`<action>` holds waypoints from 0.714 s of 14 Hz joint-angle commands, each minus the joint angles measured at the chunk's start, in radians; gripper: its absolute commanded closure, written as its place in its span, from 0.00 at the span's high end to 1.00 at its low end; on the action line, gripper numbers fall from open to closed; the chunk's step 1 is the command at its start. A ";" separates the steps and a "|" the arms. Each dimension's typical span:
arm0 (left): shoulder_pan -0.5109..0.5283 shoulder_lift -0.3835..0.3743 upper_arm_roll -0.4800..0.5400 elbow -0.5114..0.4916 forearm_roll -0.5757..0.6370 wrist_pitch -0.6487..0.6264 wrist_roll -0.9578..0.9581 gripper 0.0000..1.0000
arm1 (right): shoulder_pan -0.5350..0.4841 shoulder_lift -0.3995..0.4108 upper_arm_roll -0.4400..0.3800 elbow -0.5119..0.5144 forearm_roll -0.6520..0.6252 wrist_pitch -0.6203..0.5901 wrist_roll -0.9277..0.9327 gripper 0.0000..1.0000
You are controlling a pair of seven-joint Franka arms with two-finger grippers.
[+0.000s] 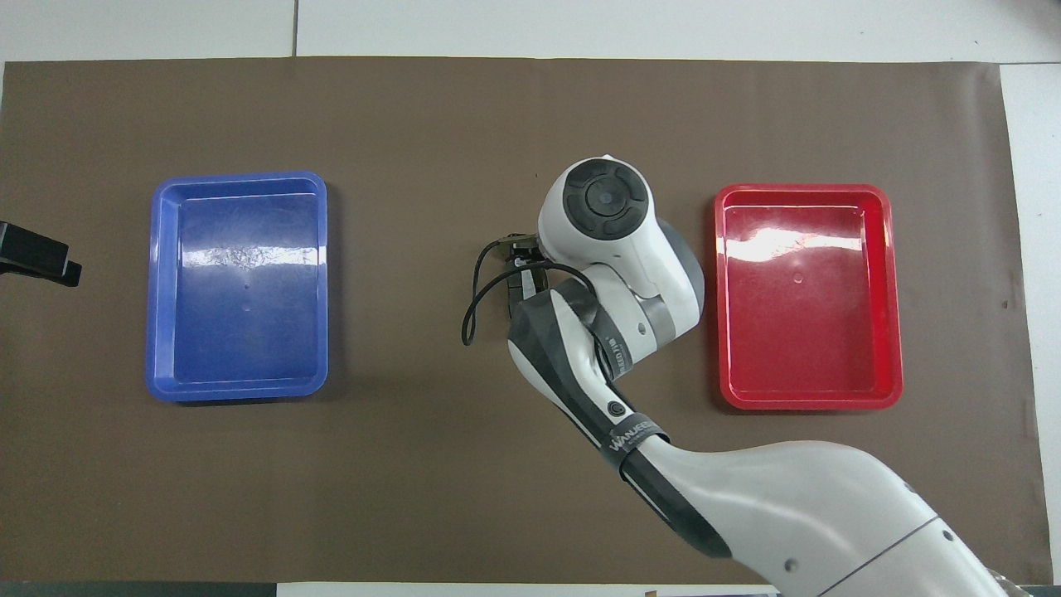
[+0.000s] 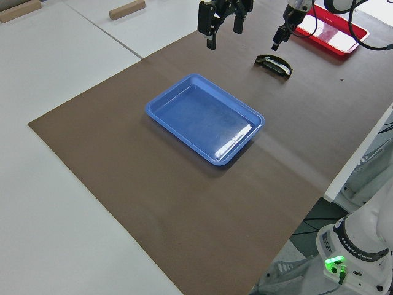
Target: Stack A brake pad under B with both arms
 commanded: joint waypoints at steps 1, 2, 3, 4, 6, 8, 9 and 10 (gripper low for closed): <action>0.008 -0.013 -0.002 -0.014 0.004 -0.007 0.005 0.99 | -0.130 -0.117 0.014 -0.027 -0.012 -0.075 0.000 1.00; 0.008 -0.013 -0.002 -0.014 0.004 -0.007 0.005 0.99 | -0.170 -0.152 0.014 -0.030 -0.014 -0.120 -0.011 1.00; 0.008 -0.013 -0.002 -0.014 0.004 -0.007 0.005 0.99 | -0.199 -0.175 0.013 -0.030 -0.015 -0.174 -0.035 1.00; 0.008 -0.013 -0.002 -0.014 0.004 -0.007 0.005 0.99 | -0.233 -0.197 0.013 -0.030 -0.017 -0.232 -0.066 1.00; 0.008 -0.013 -0.002 -0.014 0.004 -0.007 0.005 0.99 | -0.302 -0.235 0.013 -0.033 -0.017 -0.315 -0.113 1.00; 0.008 -0.013 -0.002 -0.014 0.004 -0.007 0.005 0.99 | -0.364 -0.274 0.013 -0.033 -0.017 -0.392 -0.170 1.00; 0.008 -0.013 -0.002 -0.014 0.004 -0.007 0.005 0.99 | -0.399 -0.292 0.013 -0.032 -0.017 -0.420 -0.196 1.00; 0.008 -0.013 -0.002 -0.014 0.004 -0.007 0.005 0.99 | -0.434 -0.310 0.014 -0.033 -0.017 -0.435 -0.227 1.00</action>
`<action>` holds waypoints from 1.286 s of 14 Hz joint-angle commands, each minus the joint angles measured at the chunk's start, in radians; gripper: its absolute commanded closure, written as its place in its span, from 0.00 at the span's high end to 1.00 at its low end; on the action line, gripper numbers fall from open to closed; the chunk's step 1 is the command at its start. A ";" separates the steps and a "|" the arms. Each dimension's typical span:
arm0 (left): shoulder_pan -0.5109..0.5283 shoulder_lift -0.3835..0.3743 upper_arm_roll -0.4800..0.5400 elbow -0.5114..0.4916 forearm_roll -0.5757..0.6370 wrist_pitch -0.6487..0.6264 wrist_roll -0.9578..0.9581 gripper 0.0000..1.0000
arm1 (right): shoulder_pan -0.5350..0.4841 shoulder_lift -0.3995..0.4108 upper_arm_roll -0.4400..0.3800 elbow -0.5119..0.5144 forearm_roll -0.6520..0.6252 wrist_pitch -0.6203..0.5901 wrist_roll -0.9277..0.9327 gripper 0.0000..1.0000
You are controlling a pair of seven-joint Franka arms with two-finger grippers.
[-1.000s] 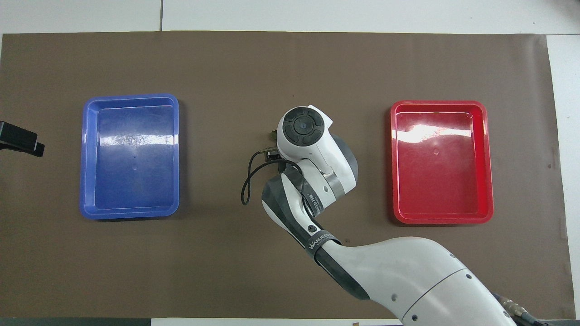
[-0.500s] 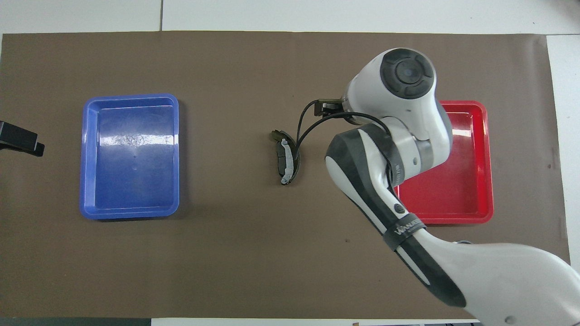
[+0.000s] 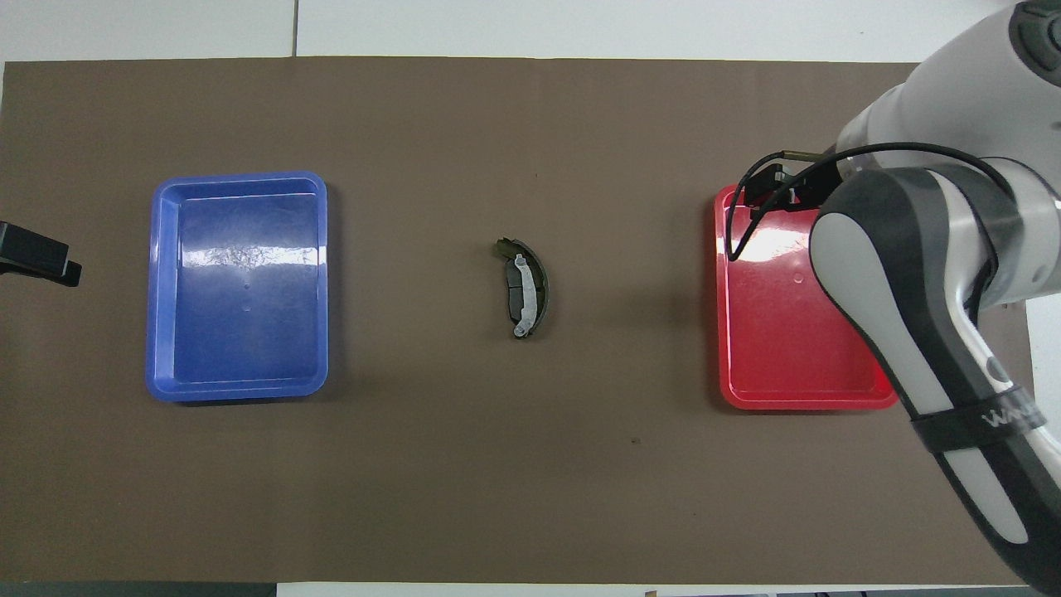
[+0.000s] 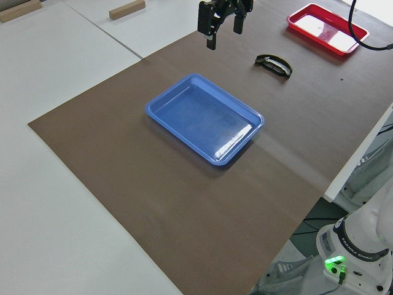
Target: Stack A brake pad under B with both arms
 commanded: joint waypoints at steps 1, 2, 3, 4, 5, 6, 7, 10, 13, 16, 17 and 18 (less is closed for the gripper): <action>0.008 -0.013 -0.002 -0.014 0.004 -0.007 0.005 0.99 | -0.093 -0.073 0.017 -0.029 -0.011 -0.045 -0.096 1.00; 0.008 -0.013 -0.002 -0.014 0.004 -0.007 0.005 0.99 | -0.116 -0.099 0.017 -0.029 -0.011 -0.072 -0.133 1.00; 0.008 -0.013 -0.002 -0.014 0.004 -0.007 0.005 0.99 | -0.133 -0.124 0.017 -0.030 -0.011 -0.104 -0.150 1.00; 0.008 -0.013 -0.002 -0.014 0.004 -0.007 0.005 0.99 | -0.146 -0.150 0.016 -0.029 -0.011 -0.135 -0.155 1.00; 0.008 -0.013 -0.002 -0.014 0.004 -0.007 0.005 0.99 | -0.154 -0.174 0.014 -0.027 -0.011 -0.155 -0.156 1.00; 0.008 -0.013 -0.002 -0.014 0.004 -0.007 0.005 0.99 | -0.156 -0.185 0.013 -0.013 -0.013 -0.187 -0.156 1.00; 0.008 -0.013 -0.002 -0.014 0.004 -0.007 0.005 0.99 | -0.154 -0.188 0.011 0.000 -0.024 -0.229 -0.156 1.00; 0.008 -0.013 -0.002 -0.014 0.004 -0.007 0.005 0.99 | -0.148 -0.207 0.016 0.036 -0.039 -0.284 -0.158 1.00; 0.008 -0.013 -0.002 -0.014 0.004 -0.007 0.005 0.99 | -0.151 -0.239 0.017 -0.011 -0.036 -0.267 -0.150 1.00; 0.008 -0.013 -0.002 -0.014 0.004 -0.007 0.005 0.99 | -0.136 -0.236 0.025 -0.013 -0.059 -0.217 -0.178 1.00; 0.008 -0.013 -0.002 -0.014 0.004 -0.007 0.005 0.99 | -0.136 -0.235 0.028 -0.004 -0.114 -0.220 -0.227 1.00; 0.008 -0.013 -0.002 -0.014 0.004 -0.007 0.005 0.99 | -0.136 -0.227 0.031 0.029 -0.123 -0.255 -0.245 1.00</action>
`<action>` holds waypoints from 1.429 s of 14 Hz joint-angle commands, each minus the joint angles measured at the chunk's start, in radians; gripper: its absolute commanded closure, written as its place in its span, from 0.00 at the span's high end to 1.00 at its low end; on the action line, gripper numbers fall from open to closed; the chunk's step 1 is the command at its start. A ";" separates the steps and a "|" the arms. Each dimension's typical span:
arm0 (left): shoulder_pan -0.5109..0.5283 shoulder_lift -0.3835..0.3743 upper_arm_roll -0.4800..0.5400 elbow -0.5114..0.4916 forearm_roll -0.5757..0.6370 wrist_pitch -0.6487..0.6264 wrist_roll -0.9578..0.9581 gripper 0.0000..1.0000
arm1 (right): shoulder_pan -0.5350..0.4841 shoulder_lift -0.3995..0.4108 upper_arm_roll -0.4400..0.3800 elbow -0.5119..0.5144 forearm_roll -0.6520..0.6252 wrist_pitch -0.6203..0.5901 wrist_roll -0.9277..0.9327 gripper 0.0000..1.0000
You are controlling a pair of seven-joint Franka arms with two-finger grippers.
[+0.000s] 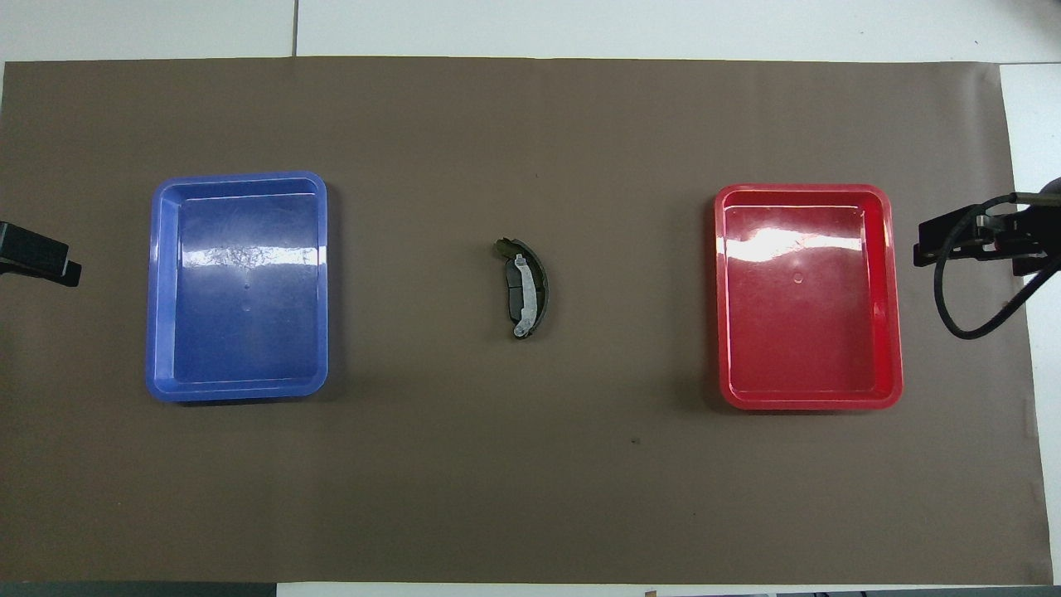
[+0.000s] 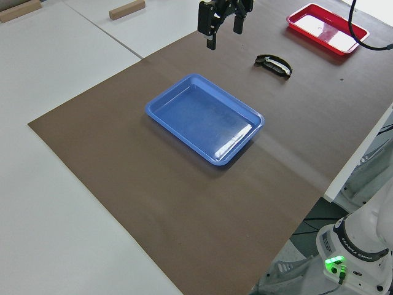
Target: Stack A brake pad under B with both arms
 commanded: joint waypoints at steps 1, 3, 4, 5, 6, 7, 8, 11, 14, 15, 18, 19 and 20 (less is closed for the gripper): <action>0.008 -0.013 -0.002 -0.014 0.004 -0.007 0.005 0.99 | -0.002 0.002 0.008 0.048 -0.035 -0.055 -0.056 1.00; 0.008 -0.013 -0.002 -0.014 0.004 -0.007 0.005 0.99 | -0.010 0.006 0.005 0.059 0.002 -0.069 -0.050 1.00; 0.008 -0.013 -0.002 -0.014 0.004 -0.007 0.005 0.99 | -0.010 0.008 0.006 0.059 0.008 -0.066 -0.040 1.00; 0.008 -0.013 -0.002 -0.014 0.004 -0.007 0.005 0.99 | -0.009 0.007 0.006 0.052 0.007 -0.058 -0.033 1.00; 0.008 -0.013 -0.002 -0.014 0.004 -0.007 0.005 0.99 | -0.006 0.002 0.006 0.045 0.005 -0.050 -0.034 1.00; 0.008 -0.013 -0.002 -0.014 0.004 -0.007 0.005 0.99 | -0.002 -0.001 0.006 0.036 0.005 -0.046 -0.031 1.00; 0.008 -0.013 -0.002 -0.014 0.004 -0.007 0.005 0.99 | -0.002 -0.003 0.006 0.032 0.005 -0.043 -0.030 1.00; 0.008 -0.013 -0.002 -0.014 0.004 -0.007 0.005 0.99 | -0.002 -0.006 0.006 0.025 0.008 -0.043 -0.031 1.00; 0.008 -0.013 -0.002 -0.014 0.004 -0.007 0.005 0.99 | -0.004 -0.006 0.006 0.024 0.026 -0.041 -0.031 1.00; 0.008 -0.013 -0.002 -0.014 0.004 -0.007 0.005 0.99 | -0.004 -0.006 0.006 0.024 0.030 -0.041 -0.030 1.00; 0.008 -0.013 -0.002 -0.014 0.004 -0.007 0.005 0.99 | -0.005 -0.006 0.006 0.021 0.028 -0.041 -0.031 1.00; 0.008 -0.013 -0.002 -0.014 0.004 -0.007 0.005 0.99 | -0.005 -0.006 0.006 0.022 0.028 -0.041 -0.031 1.00; 0.008 -0.013 -0.002 -0.014 0.004 -0.007 0.005 0.99 | -0.005 -0.006 0.006 0.022 0.028 -0.040 -0.031 1.00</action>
